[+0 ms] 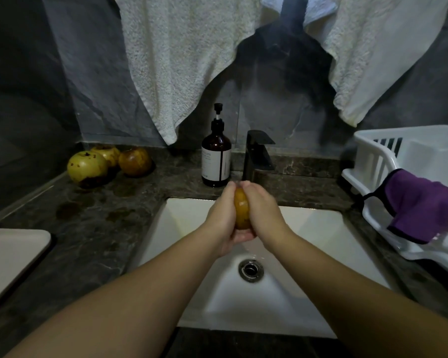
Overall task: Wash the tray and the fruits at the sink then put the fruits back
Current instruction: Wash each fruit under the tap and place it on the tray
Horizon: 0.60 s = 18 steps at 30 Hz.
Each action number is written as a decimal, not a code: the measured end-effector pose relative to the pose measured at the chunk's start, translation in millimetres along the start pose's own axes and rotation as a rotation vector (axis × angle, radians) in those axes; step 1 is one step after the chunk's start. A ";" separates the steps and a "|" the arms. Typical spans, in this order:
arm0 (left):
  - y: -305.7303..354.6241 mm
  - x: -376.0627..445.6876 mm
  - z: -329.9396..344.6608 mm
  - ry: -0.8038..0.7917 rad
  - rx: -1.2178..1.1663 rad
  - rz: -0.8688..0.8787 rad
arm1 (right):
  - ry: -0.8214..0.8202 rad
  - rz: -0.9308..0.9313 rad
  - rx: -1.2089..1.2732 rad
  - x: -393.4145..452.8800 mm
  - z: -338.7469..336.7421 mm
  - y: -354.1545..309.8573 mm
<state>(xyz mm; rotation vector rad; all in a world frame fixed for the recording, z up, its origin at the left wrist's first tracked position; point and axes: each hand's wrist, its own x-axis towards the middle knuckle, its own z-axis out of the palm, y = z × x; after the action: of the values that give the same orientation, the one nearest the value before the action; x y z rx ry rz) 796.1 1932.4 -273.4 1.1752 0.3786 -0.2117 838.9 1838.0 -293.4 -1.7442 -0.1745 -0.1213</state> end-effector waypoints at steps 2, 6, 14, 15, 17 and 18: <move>-3.1 -2.8 3.5 -0.035 0.006 -0.015 | 0.053 -0.044 -0.240 -9.0 11.6 5.6; -3.3 -0.6 5.3 -0.013 0.093 0.003 | 0.058 -0.081 -0.123 3.8 1.8 -0.9; 0.6 -1.1 0.7 -0.057 0.066 -0.044 | -0.033 -0.149 -0.071 2.1 -5.5 1.5; 1.7 0.5 0.4 -0.019 0.047 -0.029 | -0.031 -0.087 -0.011 3.4 -5.4 1.9; 3.6 0.4 0.6 -0.017 0.001 -0.054 | -0.016 -0.175 -0.195 -6.5 0.7 1.7; 4.0 -1.3 0.3 -0.054 -0.003 -0.081 | -0.016 -0.252 -0.289 -11.4 1.4 0.8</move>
<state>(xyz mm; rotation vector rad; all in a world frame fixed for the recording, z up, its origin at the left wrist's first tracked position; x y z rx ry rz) 796.4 1933.6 -269.4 1.1501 0.3793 -0.3127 827.8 1838.7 -296.4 -2.0050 -0.4047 -0.3296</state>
